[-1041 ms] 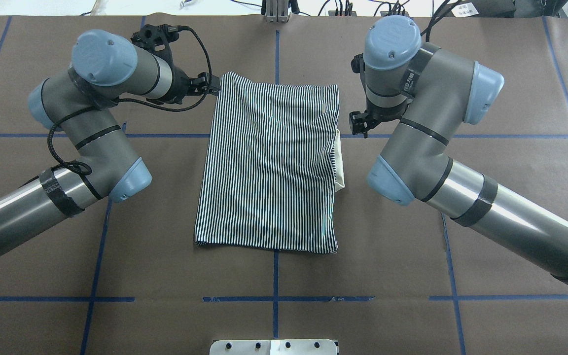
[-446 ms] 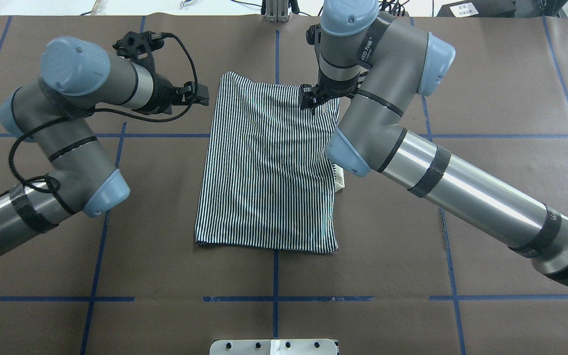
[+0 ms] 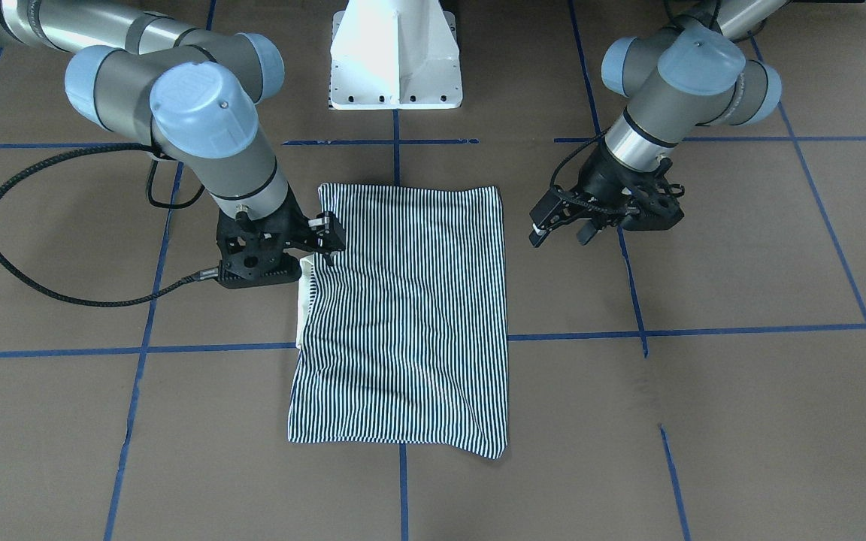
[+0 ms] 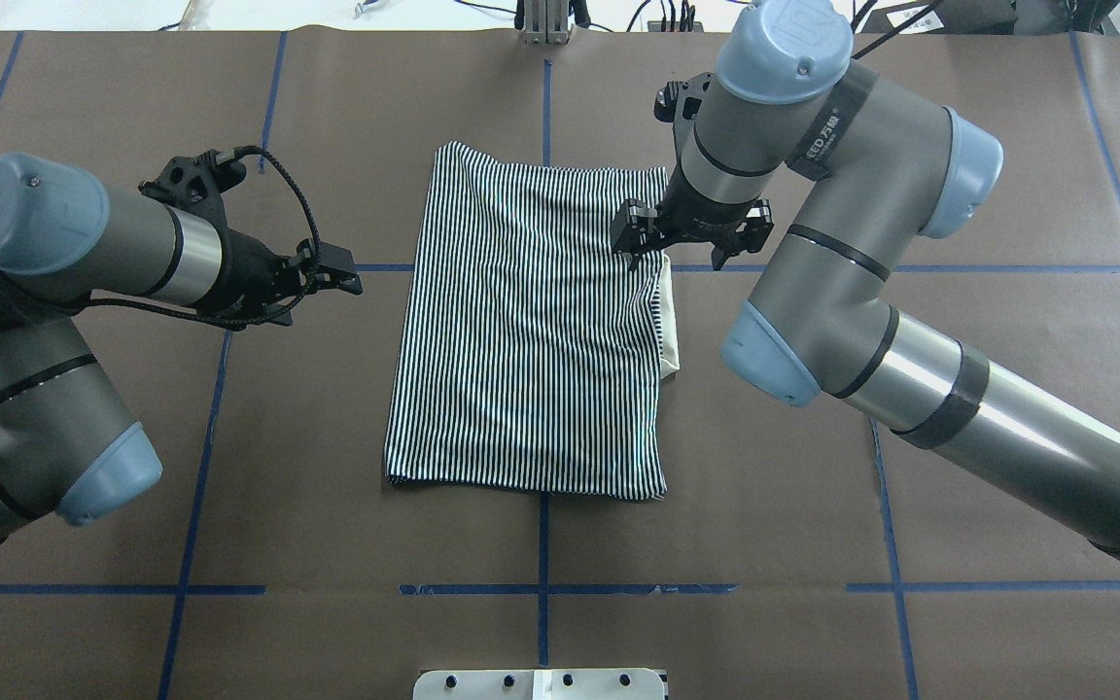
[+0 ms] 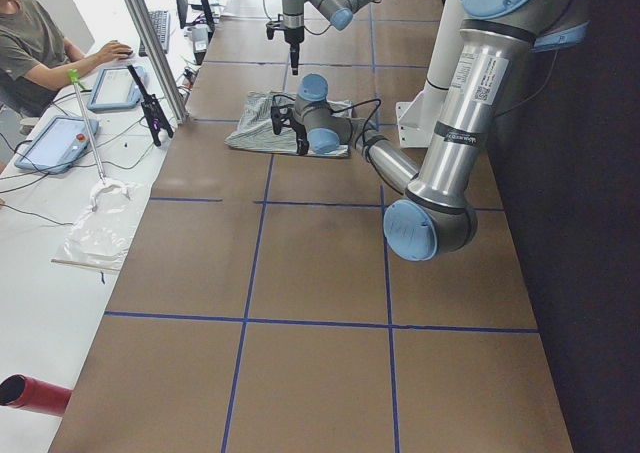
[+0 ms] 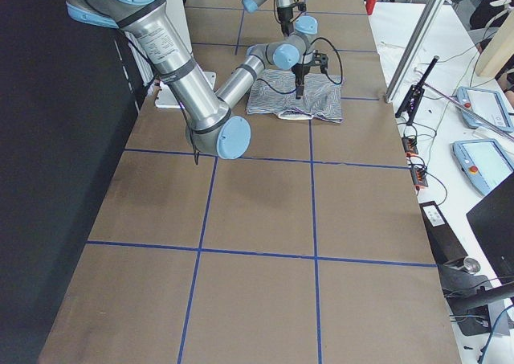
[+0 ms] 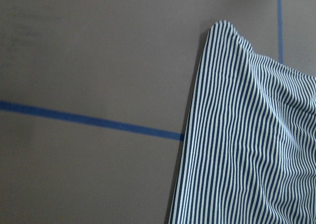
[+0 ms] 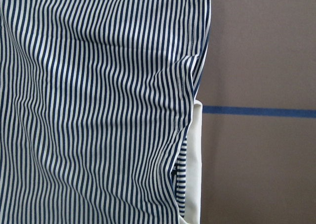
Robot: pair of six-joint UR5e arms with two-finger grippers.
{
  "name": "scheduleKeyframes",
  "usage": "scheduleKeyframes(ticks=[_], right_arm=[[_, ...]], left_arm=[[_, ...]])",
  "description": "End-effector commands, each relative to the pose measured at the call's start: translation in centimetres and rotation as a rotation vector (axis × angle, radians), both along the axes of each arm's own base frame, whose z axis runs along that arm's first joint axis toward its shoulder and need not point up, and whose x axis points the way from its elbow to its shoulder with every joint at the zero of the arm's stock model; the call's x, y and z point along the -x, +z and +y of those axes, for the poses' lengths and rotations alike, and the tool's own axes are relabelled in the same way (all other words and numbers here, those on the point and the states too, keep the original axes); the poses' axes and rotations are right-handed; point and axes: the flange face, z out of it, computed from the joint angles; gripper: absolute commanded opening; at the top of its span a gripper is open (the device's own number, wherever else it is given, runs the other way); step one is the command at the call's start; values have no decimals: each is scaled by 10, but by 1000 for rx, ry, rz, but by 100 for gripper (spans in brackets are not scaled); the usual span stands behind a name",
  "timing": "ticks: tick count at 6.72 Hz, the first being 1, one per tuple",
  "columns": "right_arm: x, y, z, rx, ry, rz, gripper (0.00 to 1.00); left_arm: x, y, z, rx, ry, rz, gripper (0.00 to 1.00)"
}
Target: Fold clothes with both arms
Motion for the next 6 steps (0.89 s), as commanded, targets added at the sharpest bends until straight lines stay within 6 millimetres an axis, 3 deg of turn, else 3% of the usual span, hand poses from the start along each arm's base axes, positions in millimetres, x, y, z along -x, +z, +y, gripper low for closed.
scheduleKeyframes(ticks=[1,2,3,6], right_arm=[[-10,1,25,41,16,-31,100],[-2,0,30,49,13,-30,100],[-1,0,31,57,17,-30,100],[0,1,30,58,18,-27,100]], left_arm=[[-103,-13,87,218,-77,-107,100],[-132,-47,90,255,-109,-234,98],[-128,-53,92,267,-114,-262,98],[-132,-28,96,279,-112,-307,97]])
